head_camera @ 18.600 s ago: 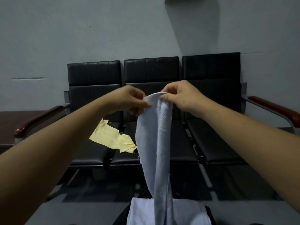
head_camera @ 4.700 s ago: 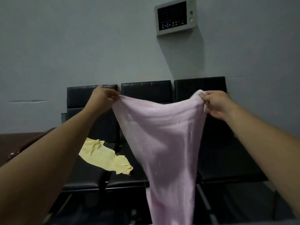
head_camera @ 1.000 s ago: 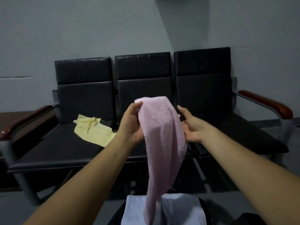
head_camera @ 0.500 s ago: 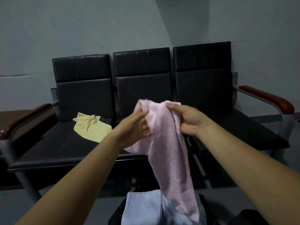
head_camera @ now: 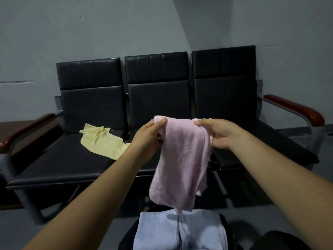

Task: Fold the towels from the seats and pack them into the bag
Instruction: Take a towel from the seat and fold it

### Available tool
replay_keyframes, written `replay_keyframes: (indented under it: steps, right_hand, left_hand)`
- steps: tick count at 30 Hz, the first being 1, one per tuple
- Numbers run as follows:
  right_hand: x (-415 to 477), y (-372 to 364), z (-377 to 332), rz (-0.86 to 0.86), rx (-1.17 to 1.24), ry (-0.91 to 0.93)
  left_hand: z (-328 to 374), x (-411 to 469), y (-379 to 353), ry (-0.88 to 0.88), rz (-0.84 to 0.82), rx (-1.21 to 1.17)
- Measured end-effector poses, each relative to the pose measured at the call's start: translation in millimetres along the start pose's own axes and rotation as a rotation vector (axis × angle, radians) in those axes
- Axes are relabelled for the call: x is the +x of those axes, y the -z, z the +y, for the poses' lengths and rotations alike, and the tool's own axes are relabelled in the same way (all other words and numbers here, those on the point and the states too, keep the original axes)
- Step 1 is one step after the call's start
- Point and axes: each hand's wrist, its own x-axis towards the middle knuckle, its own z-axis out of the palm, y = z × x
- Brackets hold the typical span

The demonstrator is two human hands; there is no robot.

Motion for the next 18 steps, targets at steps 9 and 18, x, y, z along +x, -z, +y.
replay_keyframes:
  steps: [9, 18]
  right_hand:
    - [5, 6, 15, -0.029, 0.088, -0.018]
    - [4, -1, 4, -0.129, 0.112, 0.074]
  left_hand:
    - [8, -1, 3, -0.134, 0.087, 0.167]
    - [19, 5, 29, -0.161, 0.096, 0.306]
